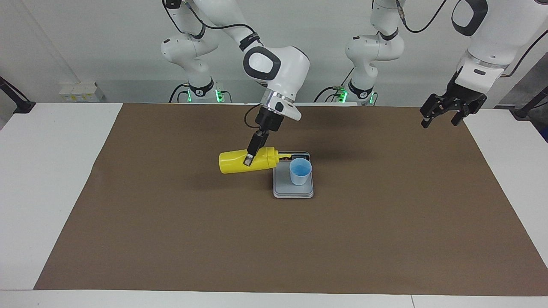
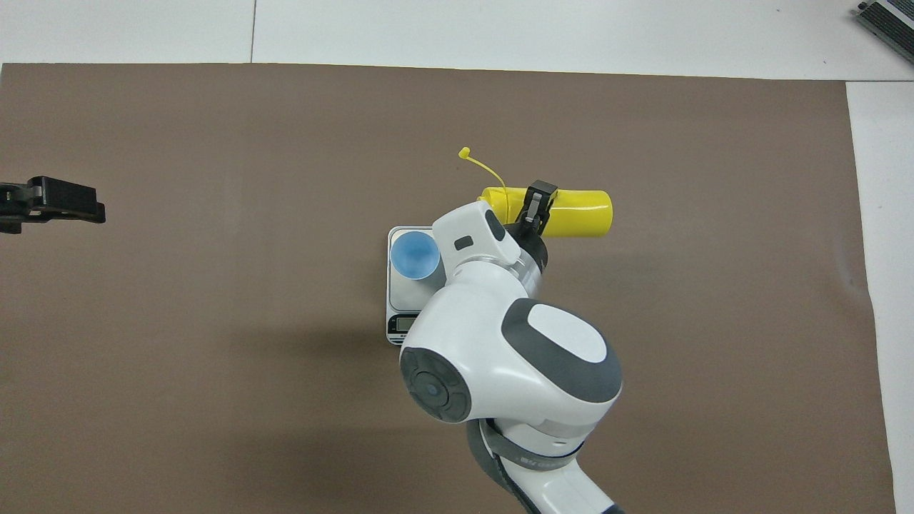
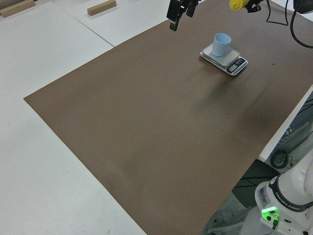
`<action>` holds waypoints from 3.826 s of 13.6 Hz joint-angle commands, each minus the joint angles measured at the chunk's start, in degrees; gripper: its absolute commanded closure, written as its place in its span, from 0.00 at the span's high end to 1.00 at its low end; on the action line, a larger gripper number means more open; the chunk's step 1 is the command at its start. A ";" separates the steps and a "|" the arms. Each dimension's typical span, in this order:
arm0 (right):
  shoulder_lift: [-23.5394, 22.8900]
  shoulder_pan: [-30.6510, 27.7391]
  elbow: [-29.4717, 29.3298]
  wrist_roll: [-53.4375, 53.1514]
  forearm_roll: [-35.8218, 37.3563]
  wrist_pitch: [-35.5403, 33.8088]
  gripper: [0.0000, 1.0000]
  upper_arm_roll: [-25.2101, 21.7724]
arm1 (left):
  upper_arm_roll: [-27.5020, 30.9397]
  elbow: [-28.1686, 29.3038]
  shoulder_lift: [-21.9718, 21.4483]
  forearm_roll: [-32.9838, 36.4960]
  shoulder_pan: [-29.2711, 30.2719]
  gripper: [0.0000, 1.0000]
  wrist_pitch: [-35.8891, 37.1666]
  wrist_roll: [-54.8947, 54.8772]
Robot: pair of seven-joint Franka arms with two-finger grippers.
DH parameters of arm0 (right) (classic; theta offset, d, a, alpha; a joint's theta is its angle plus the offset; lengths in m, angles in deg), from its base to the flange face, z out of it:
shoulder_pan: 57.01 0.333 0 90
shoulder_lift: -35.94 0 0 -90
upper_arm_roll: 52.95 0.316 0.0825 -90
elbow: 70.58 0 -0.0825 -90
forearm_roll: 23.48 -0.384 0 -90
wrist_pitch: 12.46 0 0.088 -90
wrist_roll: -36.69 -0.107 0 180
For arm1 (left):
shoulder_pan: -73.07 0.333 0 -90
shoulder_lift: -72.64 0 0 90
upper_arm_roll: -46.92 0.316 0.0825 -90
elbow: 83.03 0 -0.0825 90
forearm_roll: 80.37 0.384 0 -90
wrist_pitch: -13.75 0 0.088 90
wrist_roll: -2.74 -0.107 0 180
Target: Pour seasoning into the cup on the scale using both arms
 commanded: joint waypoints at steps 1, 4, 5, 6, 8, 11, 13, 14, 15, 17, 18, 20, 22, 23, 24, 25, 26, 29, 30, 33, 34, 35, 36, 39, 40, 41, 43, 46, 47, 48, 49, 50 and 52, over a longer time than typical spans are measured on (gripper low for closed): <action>6.87 -3.36 7.00 -0.02 -4.67 4.64 0.00 0.61 | 0.50 1.42 -1.45 -0.25 -0.44 1.00 -0.14 0.02; 11.80 -8.37 12.54 2.69 -11.79 11.41 0.00 0.52 | 0.50 1.42 -1.45 -0.25 -0.44 1.00 -0.14 0.02; 13.03 -9.77 13.86 3.49 -13.46 12.91 0.00 0.44 | 0.50 1.42 -1.45 -0.25 -0.36 1.00 -0.14 0.02; 13.92 -11.18 15.01 4.37 -14.87 14.58 0.00 0.43 | 0.50 1.42 -1.45 -0.25 -0.44 1.00 -0.14 0.02; 14.63 -14.34 17.12 7.17 -19.43 18.79 0.00 0.26 | 0.50 1.42 -1.45 -0.25 -0.44 1.00 -0.14 0.02; 14.54 -18.48 17.57 13.31 -28.38 21.36 0.00 0.17 | 0.50 1.42 -1.45 -0.25 -0.36 1.00 -0.14 0.02; 14.02 -21.72 17.83 20.33 -36.20 23.72 0.00 0.17 | 0.50 1.42 -1.36 -0.25 -0.44 1.00 -0.14 0.02; 13.84 -23.57 17.92 24.55 -40.51 24.34 0.00 0.17 | 0.50 1.42 -1.45 -0.25 -0.44 1.00 -0.14 0.02; 13.75 -24.89 18.01 28.42 -44.90 24.44 0.00 0.08 | 0.50 1.42 -1.36 -0.25 -0.36 1.00 -0.14 0.02; 13.75 -27.96 18.45 37.55 -54.38 24.52 0.00 0.08 | 0.50 1.42 -1.36 -0.25 -0.44 1.00 -0.14 0.02; 13.58 -29.63 18.45 43.08 -60.00 24.53 0.00 0.08 | 0.50 1.42 -1.36 -0.25 -0.44 1.00 -0.14 0.02; 12.96 -33.32 19.06 58.26 -71.95 24.53 0.00 0.00 | 0.50 1.42 -1.36 -0.25 -0.36 1.00 -0.14 0.02; 11.82 -37.54 20.29 73.73 -85.48 24.35 0.00 -0.01 | 0.50 1.42 -1.36 -0.25 -0.36 1.00 -0.14 0.02; 10.95 -38.87 20.56 81.03 -92.42 24.00 0.00 -0.01 | 0.50 1.42 -1.36 -0.25 -0.44 1.00 -0.14 0.02; 9.55 -40.36 21.17 88.76 -99.89 23.82 0.00 -0.01 | 0.50 1.42 -1.36 -0.25 -0.36 1.00 -0.14 0.02; 8.66 -40.81 21.70 94.84 -107.01 23.47 0.00 -0.01 | 0.50 1.42 -1.36 -0.25 -0.44 1.00 -0.14 0.02; 7.61 -41.16 22.05 100.64 -112.21 22.95 0.00 -0.01 | 0.50 1.42 -1.36 -0.25 -0.36 1.00 -0.14 0.02; 4.79 -42.57 22.23 111.93 -122.96 20.06 0.00 -0.01 | 0.50 1.42 -1.36 -0.25 -0.44 1.00 -0.14 0.02; 4.26 -42.92 22.84 114.56 -125.95 19.87 0.00 -0.01 | 0.50 1.42 -1.36 -0.25 -0.44 1.00 -0.14 0.02; 4.08 -42.13 25.82 119.67 -136.94 19.26 0.00 -0.01 | 0.50 1.42 -1.36 -0.25 -0.44 1.00 -0.14 0.02; 3.91 -42.04 26.53 121.17 -139.05 18.03 0.00 -0.01 | 0.50 1.42 -1.36 -0.25 -0.44 1.00 -0.14 0.02; 3.82 -42.04 26.71 121.96 -140.47 17.76 0.00 -0.01 | 0.50 1.42 -1.36 -0.25 -0.36 1.00 -0.14 0.02; 3.91 -41.87 26.88 122.23 -140.92 17.76 0.00 0.08 | 0.50 1.42 -1.45 -0.25 -0.44 1.00 -0.14 0.02; 3.82 -41.60 26.80 125.38 -141.27 17.84 1.00 0.00 | 0.50 1.42 -1.36 -0.25 -0.36 1.00 -0.14 0.02; 3.82 -41.52 26.80 125.66 -141.27 17.85 1.00 -0.01 | 0.50 1.42 -1.36 -0.25 -0.36 1.00 -0.14 0.02; 3.82 -41.52 26.80 125.84 -141.27 17.85 1.00 -0.01 | 0.50 1.42 -1.36 -0.25 -0.36 1.00 -0.14 0.02; 3.82 -42.21 26.62 125.93 -141.18 17.50 1.00 -0.01 | 0.50 1.42 -1.36 -0.25 -0.36 1.00 -0.14 0.02; 3.91 -44.05 26.80 126.89 -140.22 17.05 1.00 -0.18 | 0.50 1.42 -1.36 -0.25 -0.44 1.00 -0.14 0.02; 3.99 -44.67 26.89 127.76 -139.69 17.05 1.00 -0.18 | 0.50 1.42 -1.36 -0.25 -0.44 1.00 -0.14 0.02; 4.08 -45.64 26.89 127.86 -137.60 17.05 1.00 -0.27 | 0.42 1.42 -1.36 -0.25 -0.44 1.00 -0.14 0.02; 4.34 -45.99 26.89 127.86 -134.88 17.49 1.00 -0.36 | 0.50 1.51 -1.36 -0.25 -0.44 1.00 -0.05 0.02; 4.69 -46.87 26.89 127.77 -132.59 17.41 1.00 -0.44 | 0.50 1.42 -1.36 -0.25 -0.44 1.00 -0.14 0.02; 5.66 -48.54 26.45 127.42 -126.27 17.23 1.00 -0.53 | 0.50 1.42 -1.36 -0.25 -0.36 1.00 -0.14 0.02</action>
